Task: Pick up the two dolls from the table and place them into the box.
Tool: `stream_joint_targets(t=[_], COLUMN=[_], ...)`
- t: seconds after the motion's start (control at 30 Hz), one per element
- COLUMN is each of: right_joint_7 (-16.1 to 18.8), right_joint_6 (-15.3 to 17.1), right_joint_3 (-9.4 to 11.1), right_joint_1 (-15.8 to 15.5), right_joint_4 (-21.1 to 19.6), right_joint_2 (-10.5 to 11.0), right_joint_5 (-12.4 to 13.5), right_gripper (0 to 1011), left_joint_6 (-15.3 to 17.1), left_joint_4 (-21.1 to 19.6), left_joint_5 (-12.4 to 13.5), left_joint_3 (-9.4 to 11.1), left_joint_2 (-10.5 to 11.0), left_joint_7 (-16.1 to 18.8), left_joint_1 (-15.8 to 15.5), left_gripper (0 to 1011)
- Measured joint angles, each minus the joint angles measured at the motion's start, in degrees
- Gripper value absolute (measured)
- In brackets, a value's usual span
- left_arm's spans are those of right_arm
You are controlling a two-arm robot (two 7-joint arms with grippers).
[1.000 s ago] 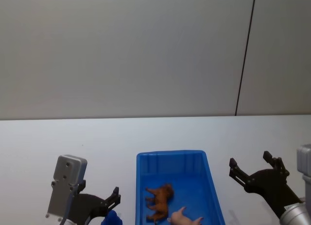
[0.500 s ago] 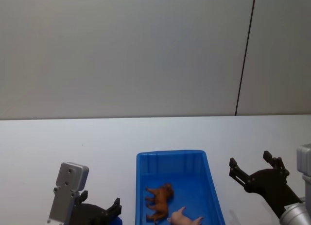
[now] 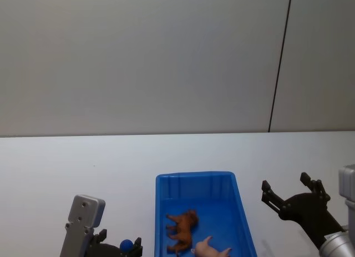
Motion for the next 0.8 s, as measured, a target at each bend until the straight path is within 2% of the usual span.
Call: stream_joint_targets(t=[0.17,0.43,0.47,0.5,0.57,0.7,0.8], right_joint_7=[0.00,0.00,0.00,0.00,0.00,0.00,0.00], right_joint_6=[0.00,0.00,0.00,0.00,0.00,0.00,0.00], right_joint_3=[0.00,0.00,0.00,0.00,0.00,0.00,0.00], right_joint_1=[0.00,0.00,0.00,0.00,0.00,0.00,0.00], right_joint_4=[0.00,0.00,0.00,0.00,0.00,0.00,0.00], right_joint_2=[0.00,0.00,0.00,0.00,0.00,0.00,0.00], right_joint_5=[0.00,0.00,0.00,0.00,0.00,0.00,0.00], right_gripper=[1001,1001,1001,1001,1001,1001,1001], left_joint_6=[0.32,0.38,0.34,0.29,0.11,-0.32,-0.78], left_joint_4=[0.20,0.33,0.33,0.33,0.28,0.07,-0.22], left_joint_5=[-0.04,0.15,0.20,0.25,0.38,0.66,0.88], left_joint_3=[0.08,0.15,0.15,0.15,0.15,0.15,0.12], left_joint_2=[-0.14,-0.32,-0.33,-0.34,-0.35,-0.35,-0.35], left_joint_7=[-0.58,-1.23,-1.27,-1.31,-1.40,-1.55,-1.72], left_joint_1=[0.22,0.54,0.57,0.62,0.73,0.92,1.06], left_gripper=[858,602,602,525,498,333,289])
